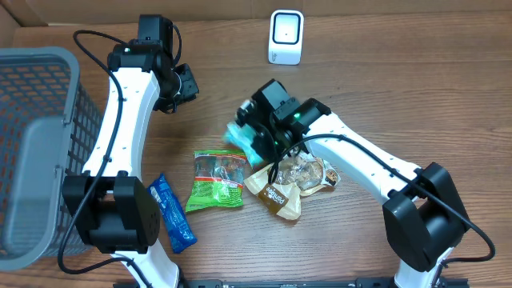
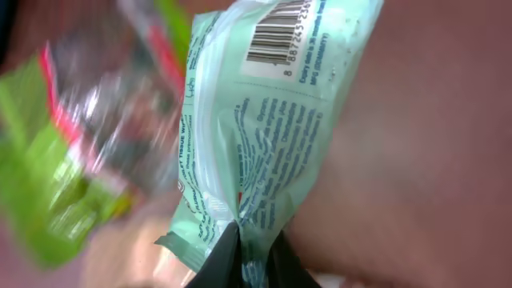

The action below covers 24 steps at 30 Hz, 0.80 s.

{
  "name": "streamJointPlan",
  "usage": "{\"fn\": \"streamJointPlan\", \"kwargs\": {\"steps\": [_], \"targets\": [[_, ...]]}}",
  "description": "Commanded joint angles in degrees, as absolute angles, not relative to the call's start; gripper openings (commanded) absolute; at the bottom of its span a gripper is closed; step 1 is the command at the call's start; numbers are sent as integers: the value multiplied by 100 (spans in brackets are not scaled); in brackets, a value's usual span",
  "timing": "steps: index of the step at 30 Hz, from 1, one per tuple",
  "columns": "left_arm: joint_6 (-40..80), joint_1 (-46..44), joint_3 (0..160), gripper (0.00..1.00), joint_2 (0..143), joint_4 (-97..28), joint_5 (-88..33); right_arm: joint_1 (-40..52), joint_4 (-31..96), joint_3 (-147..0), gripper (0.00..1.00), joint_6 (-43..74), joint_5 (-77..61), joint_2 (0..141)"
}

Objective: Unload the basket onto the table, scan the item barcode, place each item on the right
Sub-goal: 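Grasp the pale green pack with the right gripper and lift it, then carry the pale green pack up-table and release it on the table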

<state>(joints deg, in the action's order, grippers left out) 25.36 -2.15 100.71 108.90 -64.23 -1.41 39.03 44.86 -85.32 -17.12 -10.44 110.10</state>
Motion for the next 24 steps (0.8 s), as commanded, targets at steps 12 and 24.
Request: {"fn": "streamJointPlan", "kwargs": {"steps": [12, 24], "targets": [[2530, -226, 10171, 30, 10906, -6405, -86, 3461, 3647, -8578, 4, -3647, -410, 11625], [2528, -226, 10171, 33, 10906, -6405, -84, 2689, 3903, -9139, 75, -478, -836, 11507]]}}
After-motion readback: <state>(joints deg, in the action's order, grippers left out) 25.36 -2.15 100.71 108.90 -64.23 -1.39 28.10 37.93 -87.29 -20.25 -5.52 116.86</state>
